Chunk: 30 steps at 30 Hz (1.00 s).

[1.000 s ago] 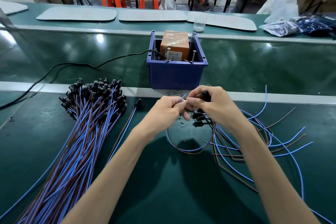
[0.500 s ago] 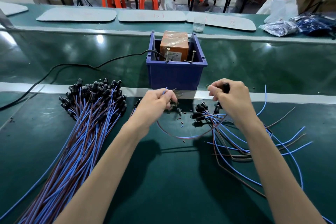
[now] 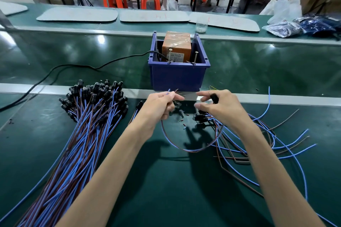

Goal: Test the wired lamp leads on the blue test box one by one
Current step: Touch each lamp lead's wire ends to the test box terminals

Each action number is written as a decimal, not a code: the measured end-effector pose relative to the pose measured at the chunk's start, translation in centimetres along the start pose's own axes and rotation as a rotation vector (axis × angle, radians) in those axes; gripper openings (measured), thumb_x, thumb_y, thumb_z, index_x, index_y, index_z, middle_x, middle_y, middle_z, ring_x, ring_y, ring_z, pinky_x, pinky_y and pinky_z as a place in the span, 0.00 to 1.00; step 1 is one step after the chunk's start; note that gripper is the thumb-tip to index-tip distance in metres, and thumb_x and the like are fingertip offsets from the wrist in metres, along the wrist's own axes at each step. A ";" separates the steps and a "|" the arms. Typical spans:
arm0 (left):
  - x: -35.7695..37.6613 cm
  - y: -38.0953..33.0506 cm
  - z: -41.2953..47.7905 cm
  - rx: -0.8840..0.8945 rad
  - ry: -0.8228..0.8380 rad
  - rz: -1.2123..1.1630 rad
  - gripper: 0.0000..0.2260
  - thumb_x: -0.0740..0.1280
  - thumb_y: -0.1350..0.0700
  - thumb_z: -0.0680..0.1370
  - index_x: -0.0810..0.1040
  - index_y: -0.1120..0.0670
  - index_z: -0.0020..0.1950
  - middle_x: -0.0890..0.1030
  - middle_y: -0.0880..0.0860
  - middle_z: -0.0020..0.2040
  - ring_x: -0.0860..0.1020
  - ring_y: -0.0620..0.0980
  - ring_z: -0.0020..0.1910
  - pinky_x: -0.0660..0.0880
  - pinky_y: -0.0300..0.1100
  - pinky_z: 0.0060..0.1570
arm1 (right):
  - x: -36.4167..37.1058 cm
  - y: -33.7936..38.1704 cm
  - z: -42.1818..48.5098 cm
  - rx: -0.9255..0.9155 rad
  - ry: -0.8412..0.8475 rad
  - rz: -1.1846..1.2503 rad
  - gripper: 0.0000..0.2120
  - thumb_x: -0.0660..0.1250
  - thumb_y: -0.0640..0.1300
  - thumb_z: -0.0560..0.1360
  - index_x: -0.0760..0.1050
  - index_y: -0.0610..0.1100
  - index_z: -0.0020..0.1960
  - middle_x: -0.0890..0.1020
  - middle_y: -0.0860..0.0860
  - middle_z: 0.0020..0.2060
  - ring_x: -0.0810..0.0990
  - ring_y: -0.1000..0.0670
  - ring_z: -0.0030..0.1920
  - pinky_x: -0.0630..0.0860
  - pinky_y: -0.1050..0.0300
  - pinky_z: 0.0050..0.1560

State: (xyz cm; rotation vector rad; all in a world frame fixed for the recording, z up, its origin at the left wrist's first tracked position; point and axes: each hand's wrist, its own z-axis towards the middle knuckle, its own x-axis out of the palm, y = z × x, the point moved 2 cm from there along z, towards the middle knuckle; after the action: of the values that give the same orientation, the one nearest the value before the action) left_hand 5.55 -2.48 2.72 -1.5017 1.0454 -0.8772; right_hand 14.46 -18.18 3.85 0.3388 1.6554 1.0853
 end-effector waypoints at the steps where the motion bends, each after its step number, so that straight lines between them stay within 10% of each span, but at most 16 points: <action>1: 0.1 -0.1 0.0 -0.006 0.004 -0.050 0.14 0.55 0.59 0.82 0.80 0.57 0.47 0.66 0.44 0.22 0.59 0.40 0.20 0.55 0.31 0.23 | 0.1 0.2 -0.1 0.003 -0.005 0.056 0.10 0.74 0.46 0.72 0.82 0.54 0.52 0.83 0.52 0.46 0.79 0.57 0.38 0.72 0.70 0.40; 10: 0.3 -1.2 -0.4 0.100 -0.061 -0.407 0.08 0.53 0.60 0.84 0.72 0.55 0.53 0.85 0.47 0.37 0.75 0.39 0.29 0.69 0.32 0.34 | 2.2 2.5 -1.4 0.009 0.193 0.491 0.20 0.59 0.65 0.70 0.84 0.54 0.43 0.79 0.57 0.31 0.70 0.61 0.27 0.66 0.71 0.28; 16: 1.2 -1.5 -0.9 0.148 -0.108 -0.576 0.06 0.58 0.58 0.83 0.71 0.52 0.47 0.86 0.47 0.43 0.81 0.39 0.42 0.76 0.33 0.41 | 3.9 3.0 -2.3 -0.055 0.248 0.603 0.05 0.71 0.38 0.73 0.83 0.41 0.49 0.80 0.60 0.26 0.74 0.64 0.27 0.66 0.75 0.27; 26: 2.4 -1.0 -1.3 0.046 -0.111 -0.552 0.09 0.63 0.53 0.80 0.82 0.53 0.46 0.83 0.47 0.41 0.78 0.42 0.35 0.72 0.35 0.31 | 4.7 3.6 -2.4 -0.035 0.039 0.768 0.05 0.69 0.35 0.75 0.82 0.39 0.42 0.81 0.54 0.26 0.74 0.61 0.24 0.66 0.74 0.26; 30: 2.6 -0.5 -1.3 0.064 -0.031 -0.418 0.10 0.65 0.52 0.78 0.84 0.55 0.47 0.84 0.54 0.44 0.79 0.51 0.43 0.79 0.40 0.46 | 4.1 3.5 -2.3 -0.015 -0.035 0.928 0.09 0.67 0.34 0.76 0.80 0.41 0.38 0.79 0.54 0.23 0.74 0.60 0.22 0.68 0.71 0.25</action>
State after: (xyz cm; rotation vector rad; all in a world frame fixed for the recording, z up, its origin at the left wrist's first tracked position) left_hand 5.30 -5.32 3.40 -1.7033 0.6818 -1.1598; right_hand 9.81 -14.56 4.06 1.1814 1.4570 1.7366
